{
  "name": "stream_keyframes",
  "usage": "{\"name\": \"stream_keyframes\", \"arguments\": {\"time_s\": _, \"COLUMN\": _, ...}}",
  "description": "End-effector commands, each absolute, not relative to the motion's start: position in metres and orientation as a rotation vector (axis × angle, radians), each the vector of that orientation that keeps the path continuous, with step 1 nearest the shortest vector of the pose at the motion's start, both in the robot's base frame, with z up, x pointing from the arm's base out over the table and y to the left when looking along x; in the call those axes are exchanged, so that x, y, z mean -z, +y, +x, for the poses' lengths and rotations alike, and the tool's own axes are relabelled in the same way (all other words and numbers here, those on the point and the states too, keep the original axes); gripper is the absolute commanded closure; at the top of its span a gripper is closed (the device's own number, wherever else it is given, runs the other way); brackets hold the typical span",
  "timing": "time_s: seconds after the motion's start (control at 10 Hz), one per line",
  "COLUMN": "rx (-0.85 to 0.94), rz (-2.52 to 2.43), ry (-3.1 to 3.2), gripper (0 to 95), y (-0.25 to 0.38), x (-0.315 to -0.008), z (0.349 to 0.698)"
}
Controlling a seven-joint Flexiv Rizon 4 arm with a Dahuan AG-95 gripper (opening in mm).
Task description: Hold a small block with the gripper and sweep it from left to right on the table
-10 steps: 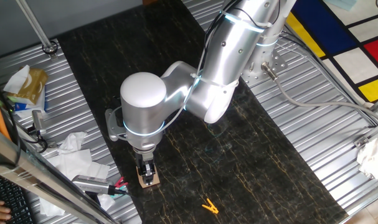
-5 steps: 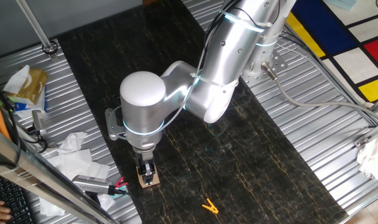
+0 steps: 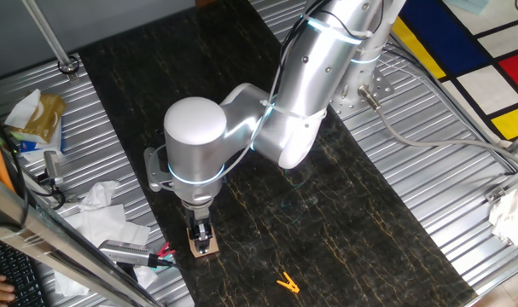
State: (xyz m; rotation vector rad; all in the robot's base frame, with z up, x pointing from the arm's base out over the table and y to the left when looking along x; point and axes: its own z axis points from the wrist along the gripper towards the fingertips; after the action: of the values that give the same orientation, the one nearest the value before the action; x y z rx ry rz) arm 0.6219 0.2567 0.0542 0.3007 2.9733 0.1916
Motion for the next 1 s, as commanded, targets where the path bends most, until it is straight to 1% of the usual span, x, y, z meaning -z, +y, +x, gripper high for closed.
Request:
{"name": "stream_keyframes", "arguments": {"time_s": 0.1, "rx": -0.206, "rz": 0.301, "ry": 2.973, "gripper": 38.0, "y": 0.2571, "x": -0.0531, "z": 0.6219}}
{"name": "stream_keyframes", "arguments": {"time_s": 0.7, "rx": -0.243, "rz": 0.311, "ry": 2.962, "gripper": 38.0, "y": 0.2570, "x": -0.0508, "z": 0.6217}}
{"name": "stream_keyframes", "arguments": {"time_s": 0.8, "rx": -0.244, "rz": 0.311, "ry": 2.962, "gripper": 19.0, "y": 0.2570, "x": -0.0508, "z": 0.6217}}
{"name": "stream_keyframes", "arguments": {"time_s": 1.0, "rx": -0.248, "rz": 0.311, "ry": 2.960, "gripper": 19.0, "y": 0.2570, "x": -0.0508, "z": 0.6217}}
